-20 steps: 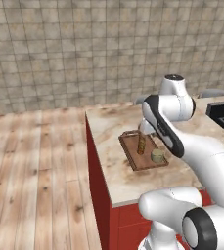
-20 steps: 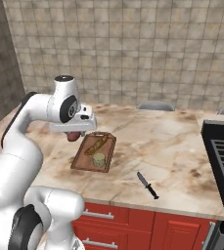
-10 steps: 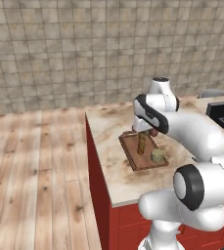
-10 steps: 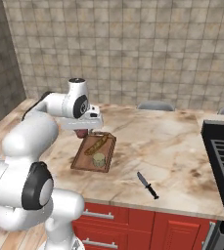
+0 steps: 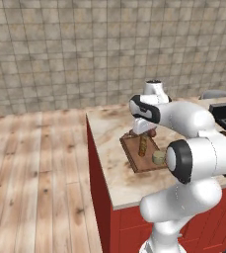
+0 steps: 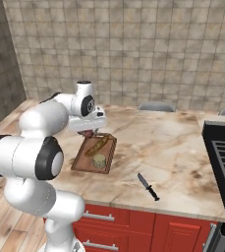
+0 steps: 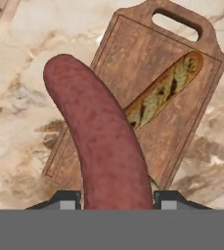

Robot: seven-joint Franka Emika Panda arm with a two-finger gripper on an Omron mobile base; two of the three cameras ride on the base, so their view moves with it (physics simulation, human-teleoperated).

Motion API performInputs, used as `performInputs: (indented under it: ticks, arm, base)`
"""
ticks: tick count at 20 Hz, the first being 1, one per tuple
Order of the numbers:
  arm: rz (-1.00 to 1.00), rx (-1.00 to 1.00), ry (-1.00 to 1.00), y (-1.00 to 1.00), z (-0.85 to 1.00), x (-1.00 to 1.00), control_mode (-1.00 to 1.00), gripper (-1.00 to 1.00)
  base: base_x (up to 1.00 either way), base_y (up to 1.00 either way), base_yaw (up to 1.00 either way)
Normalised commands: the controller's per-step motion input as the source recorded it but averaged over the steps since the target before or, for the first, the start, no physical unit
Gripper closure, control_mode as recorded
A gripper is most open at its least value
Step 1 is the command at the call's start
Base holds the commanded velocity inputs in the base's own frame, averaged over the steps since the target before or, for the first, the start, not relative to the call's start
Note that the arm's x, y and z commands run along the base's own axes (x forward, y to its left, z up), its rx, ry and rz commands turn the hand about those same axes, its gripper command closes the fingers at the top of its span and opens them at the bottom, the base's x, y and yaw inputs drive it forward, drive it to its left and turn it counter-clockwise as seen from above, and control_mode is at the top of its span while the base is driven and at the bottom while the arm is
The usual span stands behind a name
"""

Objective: Retrieve the sausage and cheese from the fridge and place them on the cutting board on the counter.

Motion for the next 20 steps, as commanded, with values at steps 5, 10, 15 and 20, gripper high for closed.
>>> performInputs:
  ticks: [5, 10, 15, 20]
  arm:
    - [0.03, -0.05, -0.04, 0.00, -0.50, 0.34, -1.00, 1.00]
    - [0.00, -0.04, -0.19, 0.00, -0.41, 0.19, -1.00, 1.00]
    - [0.00, 0.00, -0.07, 0.00, -0.40, 0.03, -1.00, 1.00]
    - [0.00, 0.00, -0.01, -0.10, -0.25, -0.01, -1.00, 1.00]
  base:
    - [0.00, 0.00, 0.00]
    - [0.00, 0.00, 0.00]
    - [0.00, 0.00, 0.00]
    - [0.00, 0.00, 0.00]
